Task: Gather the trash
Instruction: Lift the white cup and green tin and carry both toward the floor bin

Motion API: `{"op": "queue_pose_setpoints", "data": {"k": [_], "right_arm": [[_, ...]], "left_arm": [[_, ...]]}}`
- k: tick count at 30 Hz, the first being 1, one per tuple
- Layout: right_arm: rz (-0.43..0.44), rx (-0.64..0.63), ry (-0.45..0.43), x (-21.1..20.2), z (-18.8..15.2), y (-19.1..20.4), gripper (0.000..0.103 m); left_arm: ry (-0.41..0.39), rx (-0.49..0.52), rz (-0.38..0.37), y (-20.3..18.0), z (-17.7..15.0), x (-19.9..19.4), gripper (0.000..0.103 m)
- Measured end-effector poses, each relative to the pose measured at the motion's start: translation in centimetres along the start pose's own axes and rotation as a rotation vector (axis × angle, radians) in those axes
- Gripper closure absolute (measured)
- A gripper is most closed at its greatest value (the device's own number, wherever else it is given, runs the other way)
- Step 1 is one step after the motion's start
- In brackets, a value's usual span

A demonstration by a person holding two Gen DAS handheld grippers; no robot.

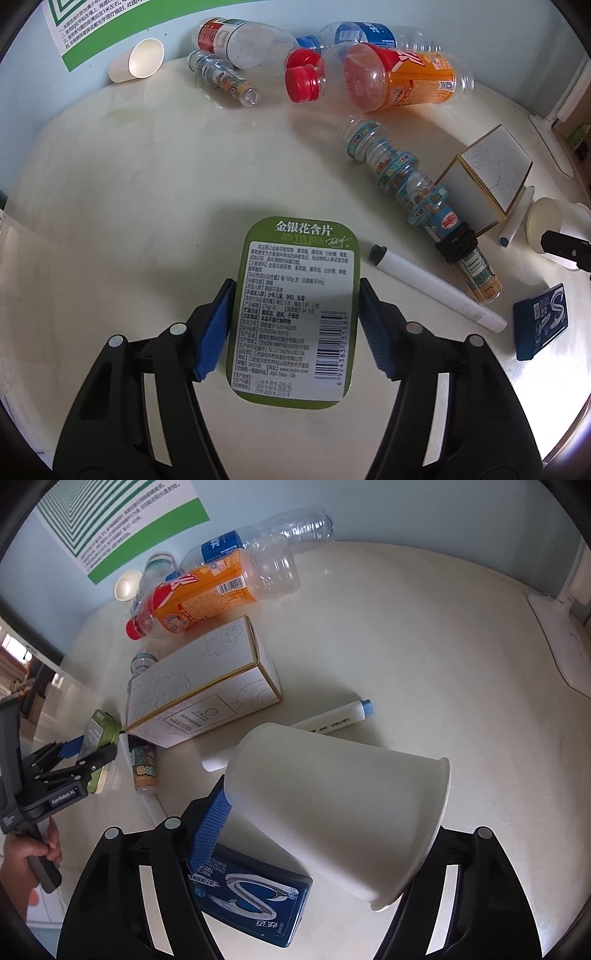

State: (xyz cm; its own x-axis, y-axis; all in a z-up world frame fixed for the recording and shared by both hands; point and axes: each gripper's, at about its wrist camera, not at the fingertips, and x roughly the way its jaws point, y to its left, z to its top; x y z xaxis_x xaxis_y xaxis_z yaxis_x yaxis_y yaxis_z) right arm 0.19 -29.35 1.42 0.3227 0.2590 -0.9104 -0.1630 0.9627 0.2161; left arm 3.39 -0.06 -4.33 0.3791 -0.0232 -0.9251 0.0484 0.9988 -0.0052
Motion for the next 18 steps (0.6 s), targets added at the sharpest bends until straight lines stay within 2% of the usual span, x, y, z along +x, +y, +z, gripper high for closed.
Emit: {"op": "queue_pose_setpoints", "data": {"k": [2, 4, 8, 10, 12, 13, 15, 18], "right_arm": [[0.011, -0.007, -0.010, -0.5, -0.1, -0.1, 0.038], [0.022, -0.006, -0.004, -0.8, -0.1, -0.3, 0.052], [0.018, -0.003, 0.005, -1.1, -0.3, -0.8, 0.056], [0.028, -0.006, 0.006, -1.2, -0.3, -0.8, 0.068], [0.036, -0.009, 0.004, -1.5, -0.5, -1.0, 0.074], [0.043, -0.011, 0.001, -1.6, -0.5, -1.0, 0.083], [0.071, -0.013, -0.003, -1.9, -0.7, -1.0, 0.093], [0.095, -0.027, -0.016, -2.4, -0.9, -0.9, 0.097]], "left_arm": [[0.004, 0.004, -0.006, -0.3, -0.2, -0.1, 0.042], [0.008, 0.004, -0.006, -0.6, -0.5, -0.2, 0.042], [0.013, 0.004, -0.009, -1.2, -1.6, -0.8, 0.042], [0.012, 0.000, -0.009, -1.4, -1.8, -1.1, 0.042], [0.005, -0.003, -0.010, -1.4, -2.2, -1.6, 0.042], [0.005, -0.001, -0.009, -1.5, -2.3, -1.8, 0.042], [-0.003, 0.003, -0.001, -1.7, -2.5, -2.3, 0.042], [-0.009, -0.004, 0.003, -2.0, -2.9, -3.0, 0.042]]}}
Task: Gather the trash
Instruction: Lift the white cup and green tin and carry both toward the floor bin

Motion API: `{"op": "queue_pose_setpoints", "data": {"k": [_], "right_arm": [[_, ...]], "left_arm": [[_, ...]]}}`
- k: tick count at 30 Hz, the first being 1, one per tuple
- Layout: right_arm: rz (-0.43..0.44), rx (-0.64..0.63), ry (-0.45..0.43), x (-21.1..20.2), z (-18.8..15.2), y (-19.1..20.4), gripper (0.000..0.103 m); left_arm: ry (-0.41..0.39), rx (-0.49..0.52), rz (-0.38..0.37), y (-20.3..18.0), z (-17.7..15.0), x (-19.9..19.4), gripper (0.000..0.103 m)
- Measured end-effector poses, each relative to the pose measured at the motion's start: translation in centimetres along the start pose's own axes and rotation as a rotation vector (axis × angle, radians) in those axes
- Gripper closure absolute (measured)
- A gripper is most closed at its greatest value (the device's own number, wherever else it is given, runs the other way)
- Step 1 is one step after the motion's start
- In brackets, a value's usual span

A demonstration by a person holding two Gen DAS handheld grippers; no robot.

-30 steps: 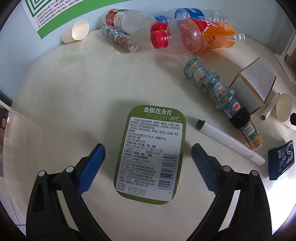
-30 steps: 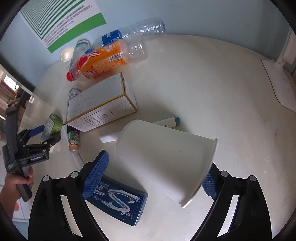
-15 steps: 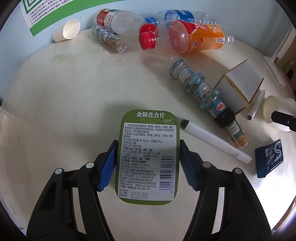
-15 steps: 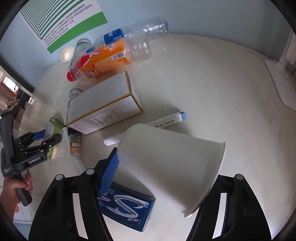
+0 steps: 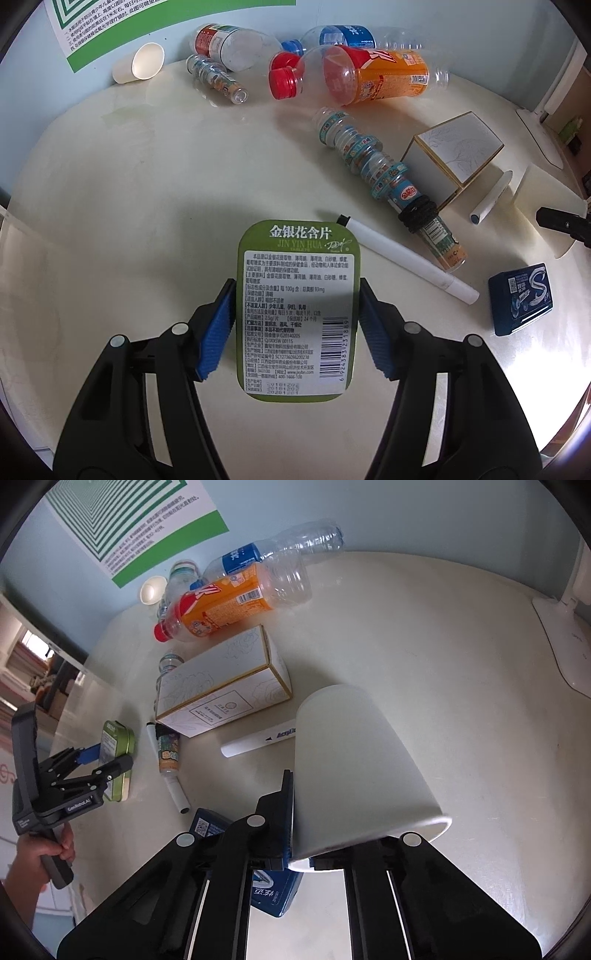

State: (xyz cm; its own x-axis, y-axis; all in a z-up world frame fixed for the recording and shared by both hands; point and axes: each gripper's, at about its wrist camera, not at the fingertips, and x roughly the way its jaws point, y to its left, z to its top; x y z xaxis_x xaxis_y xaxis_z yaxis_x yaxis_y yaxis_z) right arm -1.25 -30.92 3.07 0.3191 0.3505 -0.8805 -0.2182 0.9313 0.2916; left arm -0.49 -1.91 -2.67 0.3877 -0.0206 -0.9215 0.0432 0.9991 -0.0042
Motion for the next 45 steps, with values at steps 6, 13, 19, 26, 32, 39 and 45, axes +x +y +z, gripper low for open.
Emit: {"op": "queue_pose_setpoints", "data": {"k": [6, 13, 19, 26, 32, 39, 45], "right_arm": [[0.030, -0.021, -0.024, -1.3, -0.3, 0.4, 0.098], [0.061, -0.051, -0.060, -3.9, -0.6, 1.0, 0.097], [0.090, -0.101, -0.088, -5.9, -1.2, 2.0, 0.097], [0.137, -0.159, -0.096, -7.4, -2.2, 3.1, 0.097], [0.189, -0.233, -0.085, -8.0, -3.2, 4.8, 0.097], [0.283, -0.361, -0.041, -7.9, -3.7, 8.6, 0.097], [0.365, -0.524, 0.038, -6.9, -5.1, 14.3, 0.097]], "left_arm": [[-0.024, 0.012, 0.001, -0.7, -0.2, -1.6, 0.043], [-0.059, 0.012, 0.011, -1.6, -0.4, -3.7, 0.043], [-0.090, -0.015, 0.021, -1.8, -0.9, -5.8, 0.043], [-0.104, -0.060, 0.040, -2.0, -2.7, -7.7, 0.043], [-0.125, -0.097, 0.066, -2.5, -4.7, -9.8, 0.043], [-0.149, -0.194, 0.125, -1.9, -8.0, -12.7, 0.043], [-0.143, -0.357, 0.190, 0.7, -13.5, -14.6, 0.043]]}}
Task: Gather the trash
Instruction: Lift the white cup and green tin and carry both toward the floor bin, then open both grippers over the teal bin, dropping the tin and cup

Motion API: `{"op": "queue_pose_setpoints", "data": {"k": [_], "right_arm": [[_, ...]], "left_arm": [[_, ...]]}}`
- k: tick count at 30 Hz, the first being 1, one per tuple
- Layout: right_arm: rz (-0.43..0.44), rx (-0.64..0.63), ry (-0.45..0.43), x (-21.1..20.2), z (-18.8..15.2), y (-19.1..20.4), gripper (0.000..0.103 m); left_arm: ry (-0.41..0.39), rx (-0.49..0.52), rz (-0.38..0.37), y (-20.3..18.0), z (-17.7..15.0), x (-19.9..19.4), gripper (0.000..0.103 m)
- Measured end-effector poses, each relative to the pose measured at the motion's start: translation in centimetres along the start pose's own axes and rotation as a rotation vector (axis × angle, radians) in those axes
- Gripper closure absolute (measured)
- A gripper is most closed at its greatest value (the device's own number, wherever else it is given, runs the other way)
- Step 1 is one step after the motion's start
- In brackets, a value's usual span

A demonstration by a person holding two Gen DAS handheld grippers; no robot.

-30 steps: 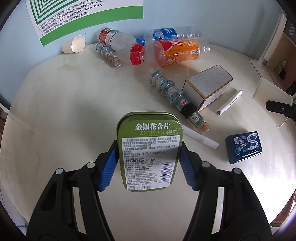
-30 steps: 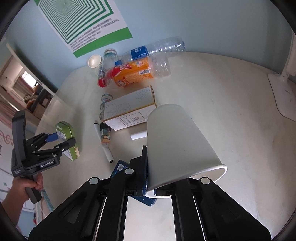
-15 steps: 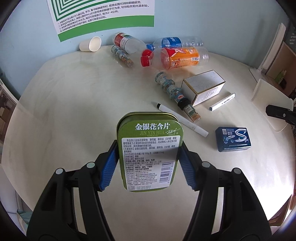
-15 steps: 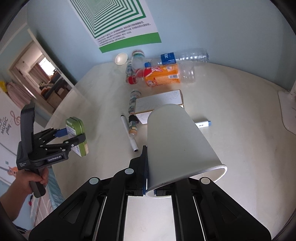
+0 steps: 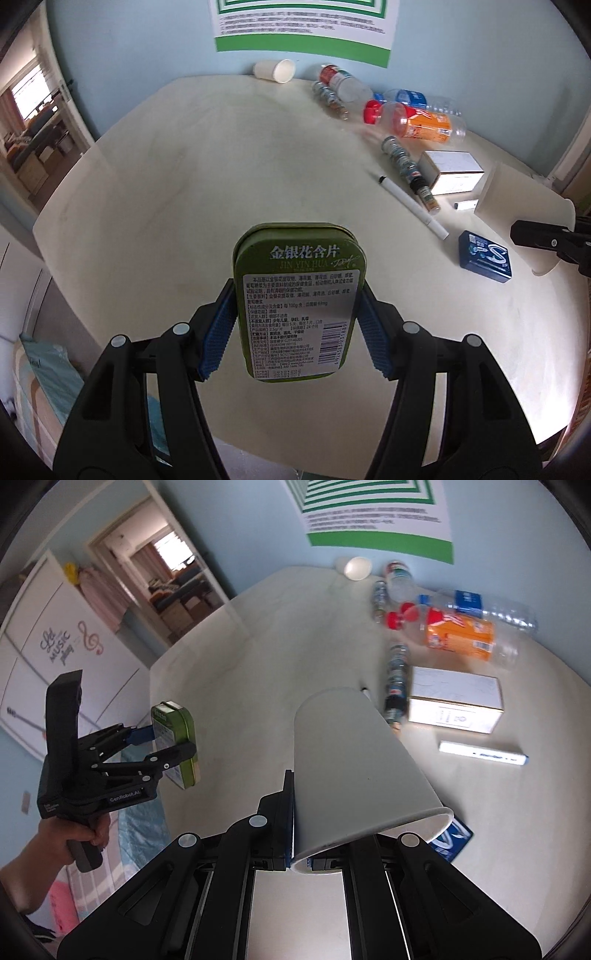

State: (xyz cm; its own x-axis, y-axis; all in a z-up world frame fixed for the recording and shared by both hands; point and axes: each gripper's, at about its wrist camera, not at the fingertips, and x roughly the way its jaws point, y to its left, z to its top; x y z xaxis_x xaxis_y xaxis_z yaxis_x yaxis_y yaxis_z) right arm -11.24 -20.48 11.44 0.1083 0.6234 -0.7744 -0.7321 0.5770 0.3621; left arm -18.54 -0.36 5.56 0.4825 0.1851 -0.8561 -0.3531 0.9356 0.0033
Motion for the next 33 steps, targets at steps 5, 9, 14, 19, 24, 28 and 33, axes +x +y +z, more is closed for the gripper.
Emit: {"op": "queue_pose_setpoints", "data": {"k": [5, 9, 14, 19, 24, 28, 33], "right_arm": [[0.064, -0.130, 0.058, 2.8, 1.2, 6.3, 0.097], [0.129, -0.218, 0.091, 5.7, 1.9, 12.8, 0.097], [0.215, -0.288, 0.160, 10.9, 2.2, 21.0, 0.097], [0.300, -0.400, 0.255, 16.7, 1.3, 30.2, 0.097], [0.372, -0.491, 0.368, 23.0, -0.9, 38.5, 0.097], [0.403, -0.532, 0.460, 29.0, -3.6, 43.5, 0.097], [0.413, -0.520, 0.605, 37.4, -8.3, 46.4, 0.097]], "left_arm": [[0.008, -0.127, 0.039, 5.6, -4.0, -1.4, 0.043], [0.029, -0.212, 0.083, 11.0, -7.2, -2.1, 0.043], [0.051, -0.333, 0.166, 18.4, -12.6, -4.0, 0.043], [0.089, -0.438, 0.231, 24.9, -17.7, -5.1, 0.043], [0.154, -0.568, 0.277, 30.9, -23.6, -4.7, 0.043], [0.212, -0.652, 0.304, 34.6, -28.1, -2.9, 0.043], [0.283, -0.729, 0.317, 38.8, -33.7, 1.3, 0.043]]}}
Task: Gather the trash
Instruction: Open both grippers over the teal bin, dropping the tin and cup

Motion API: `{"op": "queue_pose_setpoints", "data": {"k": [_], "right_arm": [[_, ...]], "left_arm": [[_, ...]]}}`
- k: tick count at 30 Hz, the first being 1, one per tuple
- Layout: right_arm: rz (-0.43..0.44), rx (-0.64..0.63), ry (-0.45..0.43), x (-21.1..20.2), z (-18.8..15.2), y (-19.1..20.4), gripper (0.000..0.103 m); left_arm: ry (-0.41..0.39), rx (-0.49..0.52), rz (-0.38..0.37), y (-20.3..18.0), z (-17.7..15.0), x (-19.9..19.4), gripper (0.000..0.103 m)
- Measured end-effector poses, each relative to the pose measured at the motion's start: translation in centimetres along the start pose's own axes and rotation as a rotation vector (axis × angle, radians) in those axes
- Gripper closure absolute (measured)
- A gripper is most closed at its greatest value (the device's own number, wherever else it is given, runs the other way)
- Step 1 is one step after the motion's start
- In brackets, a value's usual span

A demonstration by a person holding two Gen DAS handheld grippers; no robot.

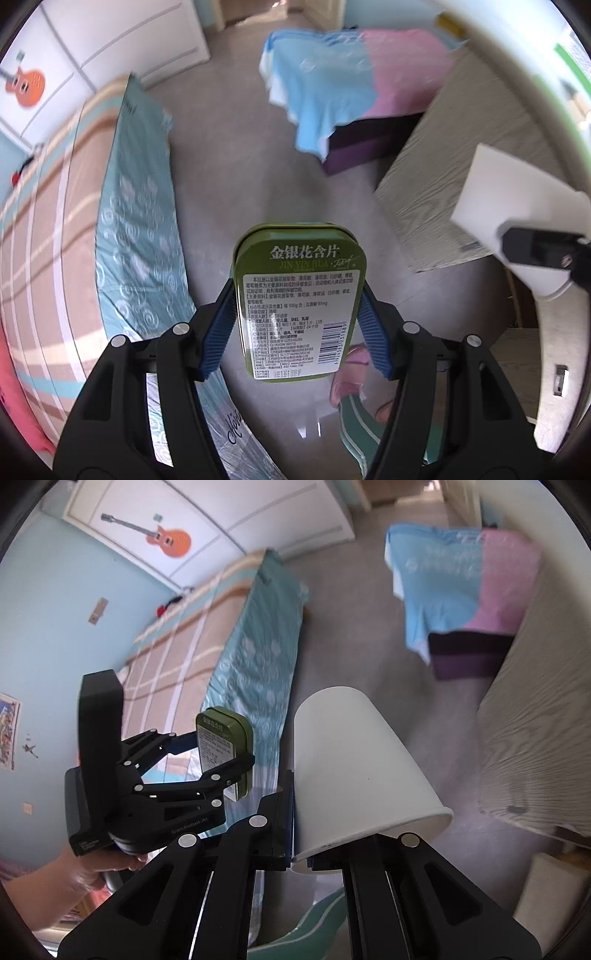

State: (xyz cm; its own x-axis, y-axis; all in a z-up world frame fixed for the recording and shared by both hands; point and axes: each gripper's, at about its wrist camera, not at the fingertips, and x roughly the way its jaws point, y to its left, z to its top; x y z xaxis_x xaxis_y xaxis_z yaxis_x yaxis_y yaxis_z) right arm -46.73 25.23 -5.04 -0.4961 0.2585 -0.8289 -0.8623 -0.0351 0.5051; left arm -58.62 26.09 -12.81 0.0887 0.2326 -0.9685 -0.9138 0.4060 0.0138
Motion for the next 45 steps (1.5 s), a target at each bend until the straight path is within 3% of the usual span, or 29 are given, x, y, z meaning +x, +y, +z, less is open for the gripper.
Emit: {"op": "queue_pose_setpoints", "data": {"k": [9, 15, 24, 26, 28, 30, 32, 40, 45], "right_arm": [[0.041, 0.075, 0.213, 18.6, 0.8, -4.2, 0.097], [0.029, 0.172, 0.316, 29.2, -0.8, -8.6, 0.097], [0.085, 0.375, 0.387, 38.2, -2.4, -13.9, 0.093], [0.084, 0.400, 0.417, 39.3, -2.6, -14.2, 0.089], [0.063, 0.387, 0.408, 39.4, -2.3, -14.2, 0.068], [0.058, 0.382, 0.406, 39.4, -2.3, -14.3, 0.057], [0.060, 0.386, 0.391, 39.0, -2.1, -14.4, 0.057], [0.079, 0.388, 0.335, 35.6, -1.4, -14.3, 0.057], [0.103, 0.385, 0.275, 31.9, -1.5, -13.8, 0.057]], "left_arm": [[0.132, -0.078, -0.053, 4.4, -1.5, 14.5, 0.043], [0.212, -0.096, -0.063, 5.6, -1.9, 23.3, 0.043], [0.324, -0.108, -0.068, 6.3, -3.8, 30.5, 0.043], [0.343, -0.098, -0.043, 6.3, -4.1, 31.2, 0.043], [0.350, -0.103, -0.034, 6.7, -4.5, 31.5, 0.043], [0.348, -0.108, -0.022, 7.1, -4.7, 31.4, 0.039], [0.341, -0.113, -0.009, 7.3, -4.7, 30.9, 0.029], [0.323, -0.120, 0.001, 7.5, -3.8, 29.9, 0.027], [0.286, -0.143, -0.002, 7.3, -3.3, 27.2, 0.027]]}}
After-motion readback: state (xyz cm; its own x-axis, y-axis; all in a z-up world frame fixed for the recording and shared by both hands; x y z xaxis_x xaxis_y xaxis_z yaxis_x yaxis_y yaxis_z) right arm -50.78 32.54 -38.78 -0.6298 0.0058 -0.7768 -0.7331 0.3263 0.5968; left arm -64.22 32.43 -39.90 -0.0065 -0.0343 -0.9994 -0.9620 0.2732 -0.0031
